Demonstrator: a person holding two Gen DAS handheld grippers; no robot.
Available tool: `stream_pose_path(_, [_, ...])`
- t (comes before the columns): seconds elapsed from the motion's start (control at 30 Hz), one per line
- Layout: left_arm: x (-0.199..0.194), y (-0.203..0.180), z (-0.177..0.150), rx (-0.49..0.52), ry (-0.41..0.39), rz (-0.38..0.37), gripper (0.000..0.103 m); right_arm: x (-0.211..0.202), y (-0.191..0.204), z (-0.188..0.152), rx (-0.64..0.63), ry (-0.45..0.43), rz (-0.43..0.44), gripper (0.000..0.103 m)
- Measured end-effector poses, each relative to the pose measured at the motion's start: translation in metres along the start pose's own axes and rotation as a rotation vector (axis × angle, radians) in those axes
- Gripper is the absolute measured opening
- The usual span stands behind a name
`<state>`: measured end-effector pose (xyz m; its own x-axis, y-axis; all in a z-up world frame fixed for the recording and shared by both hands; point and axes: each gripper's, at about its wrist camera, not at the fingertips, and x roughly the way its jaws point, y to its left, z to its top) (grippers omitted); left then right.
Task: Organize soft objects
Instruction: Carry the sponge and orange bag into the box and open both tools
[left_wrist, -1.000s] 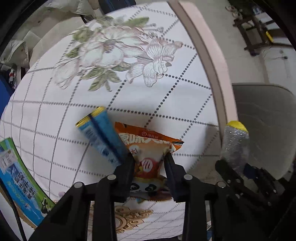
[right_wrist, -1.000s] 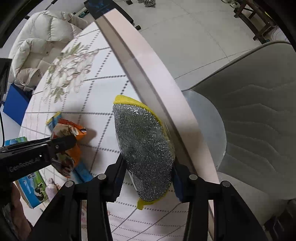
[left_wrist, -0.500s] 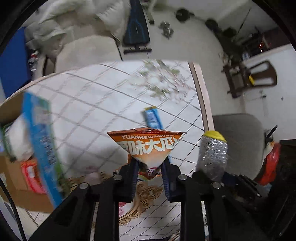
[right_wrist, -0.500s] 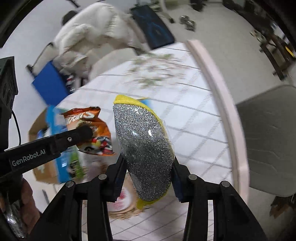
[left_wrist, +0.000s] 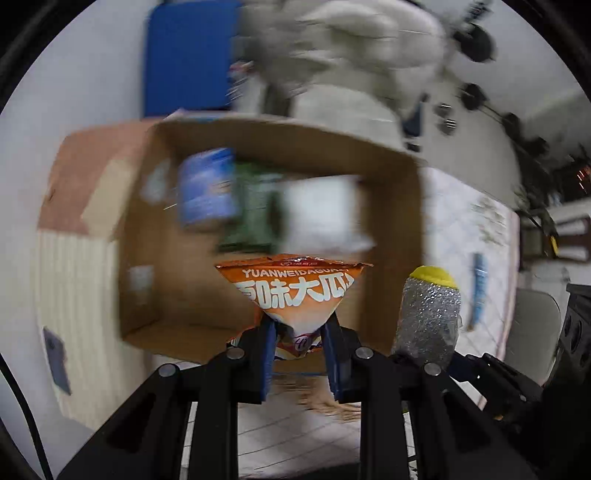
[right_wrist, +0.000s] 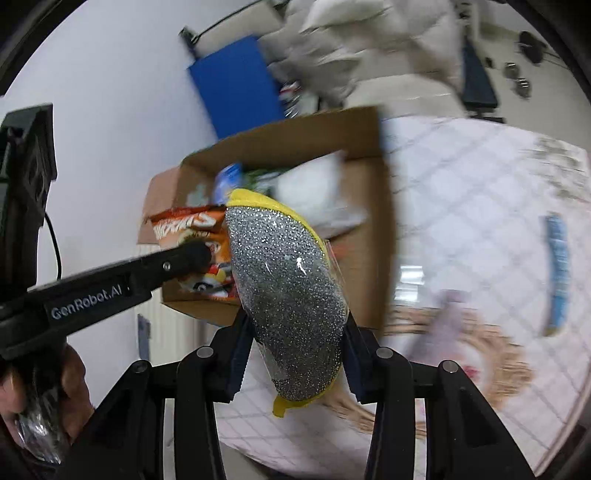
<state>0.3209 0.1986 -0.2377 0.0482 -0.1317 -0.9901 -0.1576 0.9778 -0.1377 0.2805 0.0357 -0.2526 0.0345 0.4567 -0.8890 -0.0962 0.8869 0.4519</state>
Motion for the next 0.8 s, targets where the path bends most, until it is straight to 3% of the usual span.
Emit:
stream_pose_path(0.13, [0.028,0.054,0.021,-0.047,0.082,0.043,0.021,0.062,0.054,0.014,-0.017,0.060,-0.015,0.046])
stream_pose_path(0.27, [0.064,0.084,0.037,-0.054,0.186,0.043,0.021,0.108,0.079,0.028,-0.024,0.088,-0.066,0.046])
stream_pose_path(0.43, [0.108,0.096,0.044,-0.057,0.320,0.033,0.021,0.152,0.077,0.043,0.009,0.140,-0.117,0.046])
stream_pose_path(0.8, [0.137,0.111,0.039,-0.062,0.406,0.043,0.023,0.196,0.073,0.050,0.054,0.193,-0.146,0.047])
